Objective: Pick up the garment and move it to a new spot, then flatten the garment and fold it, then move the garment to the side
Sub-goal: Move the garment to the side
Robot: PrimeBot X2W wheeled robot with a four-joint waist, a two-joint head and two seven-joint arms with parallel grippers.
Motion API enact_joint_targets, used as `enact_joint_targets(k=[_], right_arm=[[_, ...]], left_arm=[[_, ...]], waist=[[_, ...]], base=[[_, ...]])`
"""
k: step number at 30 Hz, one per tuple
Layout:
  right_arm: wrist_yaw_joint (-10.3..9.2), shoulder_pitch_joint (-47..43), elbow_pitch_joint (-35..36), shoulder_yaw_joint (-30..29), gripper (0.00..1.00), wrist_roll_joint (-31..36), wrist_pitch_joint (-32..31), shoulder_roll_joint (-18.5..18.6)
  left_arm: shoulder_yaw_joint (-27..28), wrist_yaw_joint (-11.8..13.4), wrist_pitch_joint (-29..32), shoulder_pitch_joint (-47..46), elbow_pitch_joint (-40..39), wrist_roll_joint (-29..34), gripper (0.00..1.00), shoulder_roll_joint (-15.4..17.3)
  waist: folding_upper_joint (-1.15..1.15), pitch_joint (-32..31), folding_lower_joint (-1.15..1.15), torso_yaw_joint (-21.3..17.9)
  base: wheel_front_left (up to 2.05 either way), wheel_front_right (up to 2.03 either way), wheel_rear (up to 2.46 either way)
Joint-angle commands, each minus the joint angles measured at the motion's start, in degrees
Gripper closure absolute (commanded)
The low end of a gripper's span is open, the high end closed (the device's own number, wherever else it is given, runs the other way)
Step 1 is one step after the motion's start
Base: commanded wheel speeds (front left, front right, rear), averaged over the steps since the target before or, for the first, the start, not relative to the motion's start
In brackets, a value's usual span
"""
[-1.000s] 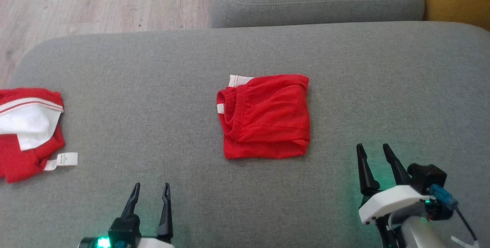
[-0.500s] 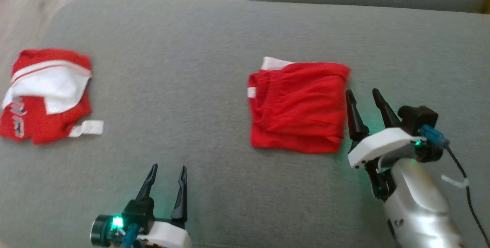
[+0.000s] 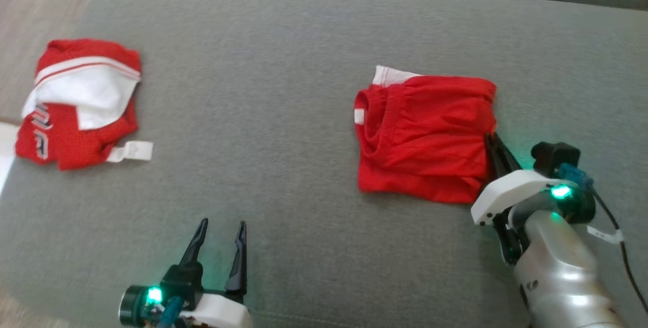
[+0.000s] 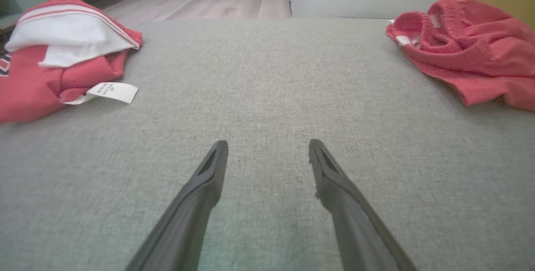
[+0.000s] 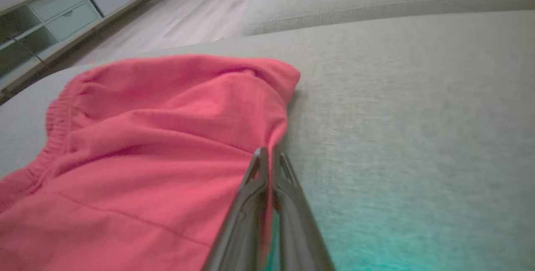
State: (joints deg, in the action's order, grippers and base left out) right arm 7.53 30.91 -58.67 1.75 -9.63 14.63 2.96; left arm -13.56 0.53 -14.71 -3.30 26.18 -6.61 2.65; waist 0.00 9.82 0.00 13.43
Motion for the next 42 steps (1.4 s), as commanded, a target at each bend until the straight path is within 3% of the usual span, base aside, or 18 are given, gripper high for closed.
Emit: enact_joint_targets(k=[1,15,22,32,37,42], right_arm=[[-0.04,0.3,2.1,0.8,1.00,0.5,0.4,-0.1],[-0.04,-1.7,10.6,6.3,1.00,-2.9,0.4,-0.1],[-0.04,-2.2,12.5,7.7,1.00,-4.8,0.4,-0.1],[-0.04,-1.5,13.2,5.5,1.00,-3.2,0.4,-0.1],[-0.04,2.5,11.5,0.6,1.00,4.7,0.4,0.4],[-0.04,8.2,8.0,-7.0,1.00,13.2,0.3,5.6]], left_arm=[[1.9,0.1,-0.3,-2.0,-1.4,-0.6,0.00,0.2],[-0.3,-1.6,-0.3,-6.4,-3.4,-0.2,0.00,0.2],[-3.4,-3.6,-0.3,-8.1,-3.2,0.4,0.00,0.2],[-4.4,-4.7,-0.3,-8.9,-2.2,1.7,0.00,0.2],[-4.3,-5.3,-0.3,-9.4,-1.7,2.6,0.00,0.3],[-3.8,-5.6,-0.3,-9.6,-1.6,3.3,0.00,0.6]], waist=[[0.00,-0.6,0.00,-1.8],[0.00,-0.6,0.00,-28.8],[0.00,1.7,0.00,-38.3],[0.00,4.2,0.00,-39.1],[0.00,5.8,0.00,-36.2],[0.00,7.6,0.00,-32.1]], base=[[0.00,0.00,0.00],[0.00,0.00,0.00],[0.00,0.00,0.00],[0.00,0.00,0.00],[0.00,0.00,0.00],[0.00,0.00,0.00]])
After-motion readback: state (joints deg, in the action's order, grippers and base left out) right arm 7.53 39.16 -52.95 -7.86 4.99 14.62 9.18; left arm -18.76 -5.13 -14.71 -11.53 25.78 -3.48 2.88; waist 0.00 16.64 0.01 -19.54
